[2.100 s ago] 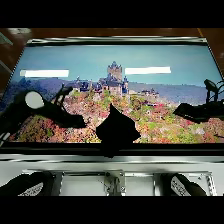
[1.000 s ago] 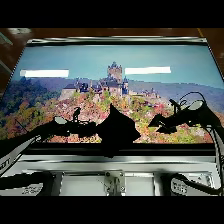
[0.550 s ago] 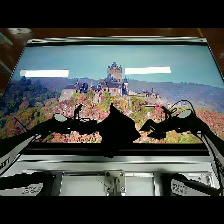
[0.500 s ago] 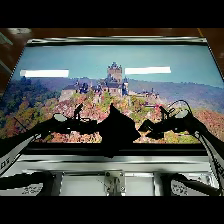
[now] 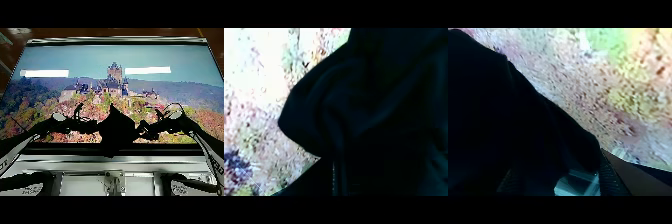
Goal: Fold the shirts.
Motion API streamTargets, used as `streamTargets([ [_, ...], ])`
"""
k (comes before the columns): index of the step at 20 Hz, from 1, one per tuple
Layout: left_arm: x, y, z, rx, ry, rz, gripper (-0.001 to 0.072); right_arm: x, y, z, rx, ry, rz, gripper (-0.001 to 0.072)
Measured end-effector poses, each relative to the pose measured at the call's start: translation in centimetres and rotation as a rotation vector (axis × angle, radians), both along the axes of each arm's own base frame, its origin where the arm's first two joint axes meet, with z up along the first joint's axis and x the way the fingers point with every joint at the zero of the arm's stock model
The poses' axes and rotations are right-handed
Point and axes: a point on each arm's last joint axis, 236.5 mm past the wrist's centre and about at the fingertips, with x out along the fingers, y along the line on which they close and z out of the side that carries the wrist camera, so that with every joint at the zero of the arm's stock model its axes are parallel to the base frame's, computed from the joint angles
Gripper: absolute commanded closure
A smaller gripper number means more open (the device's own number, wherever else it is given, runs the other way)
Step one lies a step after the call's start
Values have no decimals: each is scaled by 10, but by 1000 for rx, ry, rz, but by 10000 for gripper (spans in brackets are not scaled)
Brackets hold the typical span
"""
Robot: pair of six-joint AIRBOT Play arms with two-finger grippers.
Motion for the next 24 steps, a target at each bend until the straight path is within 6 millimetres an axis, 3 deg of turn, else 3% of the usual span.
streamTargets([
  [3,0,0,0,-1,-2,-1,671,0,-1,-4,-5,7,-7,649],
  [7,4,2,8,-5,-35,-6,674,2,1,2,5,-20,27,651],
  [10,24,17,43,-5,-154,-1,674,15,-5,28,-25,-135,123,651],
  [12,43,35,89,0,-297,1,674,34,-18,61,-94,-264,202,651],
  [15,64,71,195,19,-582,16,673,76,-45,155,-265,-578,266,651],
  [18,59,117,331,75,-937,105,673,103,-69,294,-424,-961,180,651],
  [20,34,137,414,109,-1152,162,673,95,-75,395,-465,-1219,78,651],
  [21,20,144,450,124,-1247,190,672,85,-77,436,-472,-1322,36,651],
  [22,3,149,482,141,-1334,209,672,71,-78,473,-475,-1416,0,651],
  [24,-28,152,529,166,-1464,227,672,42,-80,530,-481,-1561,-57,651],
])
